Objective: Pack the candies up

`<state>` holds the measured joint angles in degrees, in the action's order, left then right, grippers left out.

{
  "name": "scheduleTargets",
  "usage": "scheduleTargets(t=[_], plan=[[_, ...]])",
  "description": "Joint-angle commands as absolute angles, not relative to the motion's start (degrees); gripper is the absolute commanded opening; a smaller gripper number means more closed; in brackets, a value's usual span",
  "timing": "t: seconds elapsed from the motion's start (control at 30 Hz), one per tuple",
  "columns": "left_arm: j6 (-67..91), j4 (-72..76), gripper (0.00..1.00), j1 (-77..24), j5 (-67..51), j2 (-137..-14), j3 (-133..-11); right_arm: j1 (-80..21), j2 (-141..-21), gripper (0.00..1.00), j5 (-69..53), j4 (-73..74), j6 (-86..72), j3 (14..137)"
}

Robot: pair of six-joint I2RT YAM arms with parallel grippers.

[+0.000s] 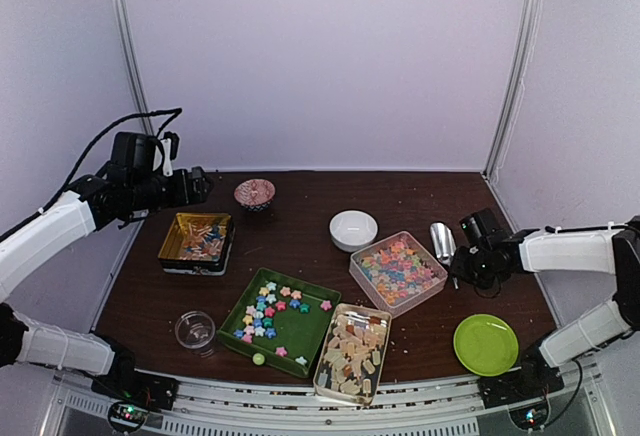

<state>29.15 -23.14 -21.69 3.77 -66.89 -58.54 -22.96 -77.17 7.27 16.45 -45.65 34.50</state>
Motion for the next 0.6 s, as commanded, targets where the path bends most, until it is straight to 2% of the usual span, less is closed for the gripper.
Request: scheduleTargets(t=[0.0,0.57], plan=[[29.7,-22.94,0.95,-21.26,3.1,-66.61,-60.55,-24.03,-79.18,0.54,6.45,17.7,-46.68,36.63],[29.51,-23.2,0.95,-21.27,1.9,-66.07,-60.7,-25.31,-84.27,0.46,3.16,16.3,-48.21,38.84]])
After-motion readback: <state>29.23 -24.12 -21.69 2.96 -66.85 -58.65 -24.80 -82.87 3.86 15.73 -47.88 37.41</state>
